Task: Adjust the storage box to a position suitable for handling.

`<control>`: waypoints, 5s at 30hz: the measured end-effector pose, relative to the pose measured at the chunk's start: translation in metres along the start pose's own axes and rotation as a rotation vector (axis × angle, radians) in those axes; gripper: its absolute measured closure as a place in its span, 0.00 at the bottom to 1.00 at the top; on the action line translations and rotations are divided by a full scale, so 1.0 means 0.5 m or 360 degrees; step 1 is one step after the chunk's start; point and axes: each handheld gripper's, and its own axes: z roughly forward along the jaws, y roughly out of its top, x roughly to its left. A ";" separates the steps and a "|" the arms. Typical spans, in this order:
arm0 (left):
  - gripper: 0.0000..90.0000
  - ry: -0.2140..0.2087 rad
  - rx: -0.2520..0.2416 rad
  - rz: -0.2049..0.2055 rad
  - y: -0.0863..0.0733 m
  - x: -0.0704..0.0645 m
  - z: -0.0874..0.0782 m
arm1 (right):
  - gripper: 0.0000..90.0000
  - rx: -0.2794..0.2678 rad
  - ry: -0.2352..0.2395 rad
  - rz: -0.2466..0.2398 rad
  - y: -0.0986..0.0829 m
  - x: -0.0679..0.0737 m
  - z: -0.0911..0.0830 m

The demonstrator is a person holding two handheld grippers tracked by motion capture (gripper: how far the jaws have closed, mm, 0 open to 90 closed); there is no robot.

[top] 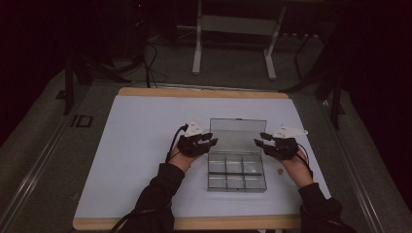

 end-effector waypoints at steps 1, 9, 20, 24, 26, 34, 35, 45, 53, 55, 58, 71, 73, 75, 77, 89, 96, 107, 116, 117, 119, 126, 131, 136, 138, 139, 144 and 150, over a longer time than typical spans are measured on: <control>0.73 -0.0004 0.0002 -0.0007 0.000 0.001 0.001 | 0.66 0.0002 0.0000 0.0003 0.000 -0.001 0.002; 0.65 -0.0030 0.0034 -0.0051 -0.004 0.004 0.015 | 0.62 0.0035 -0.0002 0.0028 -0.002 -0.001 0.011; 0.62 -0.0022 0.0091 -0.0102 -0.009 0.005 0.030 | 0.57 0.0106 0.0020 0.0084 -0.006 -0.003 0.026; 0.61 -0.0008 0.0129 -0.0121 -0.012 0.004 0.037 | 0.55 0.0137 0.0034 0.0110 -0.007 -0.004 0.031; 0.61 -0.0002 0.0133 -0.0124 -0.013 0.004 0.038 | 0.54 0.0145 0.0036 0.0118 -0.007 -0.004 0.032; 0.60 -0.0024 0.0172 -0.0201 -0.016 0.009 0.045 | 0.53 0.0188 0.0071 0.0185 -0.009 -0.010 0.039; 0.58 -0.0026 0.0187 -0.0204 -0.016 0.009 0.047 | 0.53 0.0193 0.0071 0.0190 -0.009 -0.011 0.040; 0.53 -0.0015 0.0224 -0.0246 -0.018 0.007 0.053 | 0.51 0.0260 0.0096 0.0251 -0.010 -0.016 0.045; 0.51 -0.0004 0.0236 -0.0283 -0.019 0.008 0.054 | 0.51 0.0296 0.0105 0.0309 -0.009 -0.019 0.048; 0.51 0.0001 0.0240 -0.0287 -0.019 0.008 0.054 | 0.50 0.0302 0.0110 0.0324 -0.009 -0.020 0.048; 0.49 0.0007 0.0251 -0.0292 -0.019 0.007 0.055 | 0.50 0.0308 0.0111 0.0348 -0.011 -0.021 0.050; 0.42 -0.0016 0.0279 -0.0419 -0.027 0.018 0.060 | 0.52 0.0348 0.0110 0.0332 -0.011 -0.017 0.055; 0.41 0.0001 0.0279 -0.0412 -0.026 0.017 0.061 | 0.51 0.0350 0.0109 0.0336 -0.011 -0.017 0.055; 0.39 0.0038 0.0289 -0.0383 -0.026 0.015 0.061 | 0.51 0.0360 0.0108 0.0330 -0.011 -0.017 0.056; 0.39 0.0033 0.0284 -0.0382 -0.025 0.013 0.060 | 0.51 0.0374 0.0112 0.0328 -0.013 -0.016 0.059; 0.03 -0.0006 0.0264 -0.0230 -0.004 -0.003 0.035 | 0.45 0.0369 0.0147 0.0313 0.003 -0.017 0.044; 0.03 -0.0030 0.0243 -0.0192 0.002 -0.015 0.005 | 0.42 0.0397 0.0172 0.0283 0.014 -0.017 0.023; 0.03 -0.0032 0.0252 -0.0140 -0.007 -0.032 -0.056 | 0.35 0.0463 0.0213 0.0210 0.004 -0.018 -0.012; 0.03 -0.0014 0.0275 -0.0151 -0.035 -0.028 -0.093 | 0.36 0.0513 0.0231 0.0147 -0.013 -0.024 -0.049; 0.03 -0.0013 0.0276 -0.0149 -0.038 -0.028 -0.097 | 0.36 0.0522 0.0229 0.0126 -0.016 -0.025 -0.054; 0.03 -0.0014 0.0281 -0.0149 -0.045 -0.029 -0.105 | 0.36 0.0544 0.0239 0.0115 -0.021 -0.027 -0.062; 0.03 0.0001 0.0275 -0.0119 -0.071 -0.033 -0.129 | 0.39 0.0618 0.0268 0.0054 -0.041 -0.028 -0.084; 0.03 -0.0002 0.0243 -0.0140 -0.098 -0.037 -0.147 | 0.44 0.0668 0.0284 -0.0001 -0.056 -0.031 -0.096; 0.03 0.0026 0.0262 -0.0116 -0.126 -0.051 -0.160 | 0.50 0.0762 0.0296 -0.0066 -0.072 -0.036 -0.103; 0.03 0.0030 0.0260 -0.0108 -0.135 -0.057 -0.166 | 0.53 0.0822 0.0305 -0.0104 -0.080 -0.039 -0.105; 0.03 0.0033 0.0261 -0.0102 -0.138 -0.059 -0.169 | 0.54 0.0845 0.0309 -0.0115 -0.083 -0.040 -0.105; 0.03 0.0064 0.0241 -0.0099 -0.156 -0.068 -0.188 | 0.65 0.0952 0.0347 -0.0149 -0.095 -0.047 -0.101; 0.03 0.0086 0.0228 -0.0105 -0.169 -0.072 -0.199 | 0.68 0.1066 0.0374 -0.0185 -0.095 -0.050 -0.083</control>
